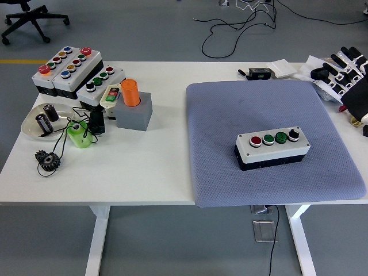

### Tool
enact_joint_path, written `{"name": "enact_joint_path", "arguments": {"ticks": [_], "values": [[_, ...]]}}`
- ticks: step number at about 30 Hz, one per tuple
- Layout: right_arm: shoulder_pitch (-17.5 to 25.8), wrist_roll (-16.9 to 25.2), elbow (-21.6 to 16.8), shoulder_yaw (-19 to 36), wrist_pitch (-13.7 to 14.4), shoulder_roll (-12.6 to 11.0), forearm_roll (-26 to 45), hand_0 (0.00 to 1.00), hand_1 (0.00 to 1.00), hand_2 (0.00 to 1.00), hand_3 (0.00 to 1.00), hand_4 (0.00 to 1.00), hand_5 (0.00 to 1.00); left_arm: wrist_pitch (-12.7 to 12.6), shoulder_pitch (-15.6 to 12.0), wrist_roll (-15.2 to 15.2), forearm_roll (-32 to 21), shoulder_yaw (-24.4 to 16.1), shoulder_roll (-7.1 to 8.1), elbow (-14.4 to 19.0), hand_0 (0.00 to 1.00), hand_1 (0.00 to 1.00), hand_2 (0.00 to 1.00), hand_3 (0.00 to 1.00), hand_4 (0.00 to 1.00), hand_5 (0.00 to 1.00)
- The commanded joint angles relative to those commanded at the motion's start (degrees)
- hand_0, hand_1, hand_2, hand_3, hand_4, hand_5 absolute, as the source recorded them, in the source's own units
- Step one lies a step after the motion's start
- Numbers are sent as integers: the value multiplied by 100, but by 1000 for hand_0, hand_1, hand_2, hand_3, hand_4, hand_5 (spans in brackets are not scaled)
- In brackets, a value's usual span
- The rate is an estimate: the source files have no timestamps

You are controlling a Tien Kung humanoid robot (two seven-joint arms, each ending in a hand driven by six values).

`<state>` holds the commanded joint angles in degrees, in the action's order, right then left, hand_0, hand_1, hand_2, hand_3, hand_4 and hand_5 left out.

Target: Pick up the button,place it on the desk,press the button,press the button

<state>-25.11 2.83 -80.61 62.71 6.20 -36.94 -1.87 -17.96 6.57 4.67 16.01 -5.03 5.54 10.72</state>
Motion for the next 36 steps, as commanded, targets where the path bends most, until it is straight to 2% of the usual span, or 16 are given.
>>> {"name": "enact_joint_path", "arguments": {"ticks": [11, 12, 17, 18, 29, 30, 35, 36], "values": [[-20, -39, 5, -18, 67, 4, 56, 821, 816, 859, 905, 745, 423, 0, 8, -5, 11, -19, 4, 2, 597, 520, 491, 454, 274, 972], [-19, -42, 6, -20, 69, 4, 60, 809, 778, 829, 902, 742, 428, 0, 8, -5, 12, -19, 4, 3, 597, 519, 492, 455, 275, 972], [-12, -93, 29, -38, 70, 15, 69, 809, 778, 829, 902, 742, 428, 2, 7, -2, 17, -14, 6, 4, 597, 519, 492, 455, 275, 972], [-10, -100, 30, -40, 70, 14, 70, 796, 761, 799, 888, 740, 429, 1, 6, -3, 12, -12, 5, 3, 598, 519, 492, 454, 275, 970], [-10, -116, 37, 23, 123, 10, 64, 787, 746, 792, 870, 739, 428, 2, 14, 0, 18, -17, 4, 3, 597, 519, 492, 454, 276, 970], [-12, -116, 36, 25, 139, 8, 71, 681, 613, 650, 796, 740, 426, 3, 14, 0, 16, -19, 4, 3, 597, 519, 491, 455, 276, 969], [-15, -89, 18, 5, 251, 3, 202, 681, 613, 650, 796, 740, 426, 4, 6, 1, 7, -1, 5, 3, 597, 519, 491, 455, 276, 969], [-16, -53, 15, -2, 301, 3, 248, 562, 496, 524, 684, 733, 386, 4, 4, 2, 7, 1, 5, 3, 597, 519, 492, 455, 276, 969]]}}
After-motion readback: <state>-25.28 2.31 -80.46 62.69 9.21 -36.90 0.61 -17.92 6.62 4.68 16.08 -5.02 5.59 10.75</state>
